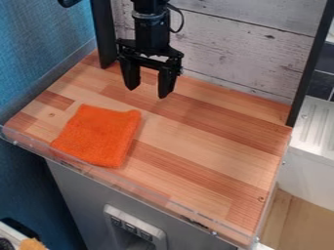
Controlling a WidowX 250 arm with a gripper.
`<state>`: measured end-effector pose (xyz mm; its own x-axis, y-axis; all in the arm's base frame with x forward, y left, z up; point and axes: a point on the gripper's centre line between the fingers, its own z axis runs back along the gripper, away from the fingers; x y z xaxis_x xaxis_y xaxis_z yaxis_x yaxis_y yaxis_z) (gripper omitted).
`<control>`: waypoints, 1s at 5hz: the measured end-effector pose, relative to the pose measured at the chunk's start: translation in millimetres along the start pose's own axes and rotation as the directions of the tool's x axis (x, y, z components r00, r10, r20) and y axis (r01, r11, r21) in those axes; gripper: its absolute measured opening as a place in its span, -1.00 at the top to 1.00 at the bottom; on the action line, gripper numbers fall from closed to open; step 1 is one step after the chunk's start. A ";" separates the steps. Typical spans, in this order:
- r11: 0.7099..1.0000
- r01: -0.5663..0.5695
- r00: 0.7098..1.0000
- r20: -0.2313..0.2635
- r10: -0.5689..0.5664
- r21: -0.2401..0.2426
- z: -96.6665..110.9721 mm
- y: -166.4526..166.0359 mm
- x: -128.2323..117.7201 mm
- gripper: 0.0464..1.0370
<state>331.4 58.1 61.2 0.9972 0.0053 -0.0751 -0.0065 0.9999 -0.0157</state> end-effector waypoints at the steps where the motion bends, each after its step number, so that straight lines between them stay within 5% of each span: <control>1: 0.996 0.087 0.996 -0.023 -0.087 -0.008 -10.0 3.0 -9.4 -0.92; 3: 0.940 0.342 0.939 0.037 -0.342 0.012 -8.3 27.3 -31.8 -0.91; 5: 0.822 0.566 0.817 0.090 -0.570 0.063 5.0 42.6 -45.4 -0.91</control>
<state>286.3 100.5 68.9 0.8250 -0.5639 0.0375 0.5641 0.8257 0.0074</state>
